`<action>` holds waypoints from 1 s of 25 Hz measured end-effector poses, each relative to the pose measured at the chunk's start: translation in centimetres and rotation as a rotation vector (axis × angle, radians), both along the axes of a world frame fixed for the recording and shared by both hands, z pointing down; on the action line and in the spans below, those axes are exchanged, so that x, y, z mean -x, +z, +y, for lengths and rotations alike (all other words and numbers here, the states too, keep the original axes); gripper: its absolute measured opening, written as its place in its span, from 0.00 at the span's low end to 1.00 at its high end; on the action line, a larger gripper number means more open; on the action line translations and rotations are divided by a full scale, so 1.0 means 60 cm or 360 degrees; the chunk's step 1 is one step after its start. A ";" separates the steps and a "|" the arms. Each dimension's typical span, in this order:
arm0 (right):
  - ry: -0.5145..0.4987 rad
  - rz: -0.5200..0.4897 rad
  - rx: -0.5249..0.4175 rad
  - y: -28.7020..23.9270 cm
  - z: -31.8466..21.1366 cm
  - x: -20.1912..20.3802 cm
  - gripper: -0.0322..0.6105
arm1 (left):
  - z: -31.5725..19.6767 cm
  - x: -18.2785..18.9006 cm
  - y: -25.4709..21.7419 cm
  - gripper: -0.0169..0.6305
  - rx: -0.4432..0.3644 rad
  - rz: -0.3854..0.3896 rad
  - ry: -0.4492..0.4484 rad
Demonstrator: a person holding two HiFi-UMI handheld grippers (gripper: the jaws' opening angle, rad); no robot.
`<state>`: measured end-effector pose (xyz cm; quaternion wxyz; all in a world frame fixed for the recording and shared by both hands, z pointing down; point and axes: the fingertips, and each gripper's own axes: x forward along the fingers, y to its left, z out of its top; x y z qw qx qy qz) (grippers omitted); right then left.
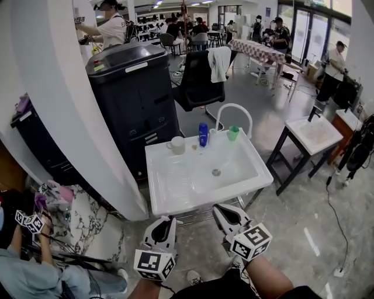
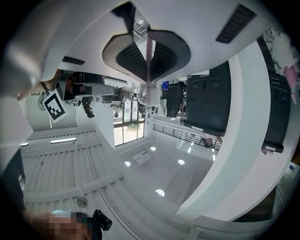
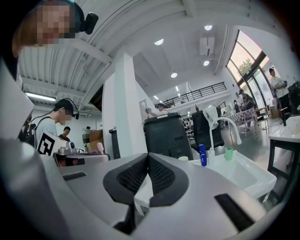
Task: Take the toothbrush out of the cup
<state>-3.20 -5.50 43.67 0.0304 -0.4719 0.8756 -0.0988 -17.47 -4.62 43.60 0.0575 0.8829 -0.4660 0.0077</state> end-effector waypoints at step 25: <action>0.0001 0.0004 -0.0012 -0.004 0.006 0.005 0.08 | 0.004 0.004 -0.004 0.08 -0.0015 0.0004 0.0008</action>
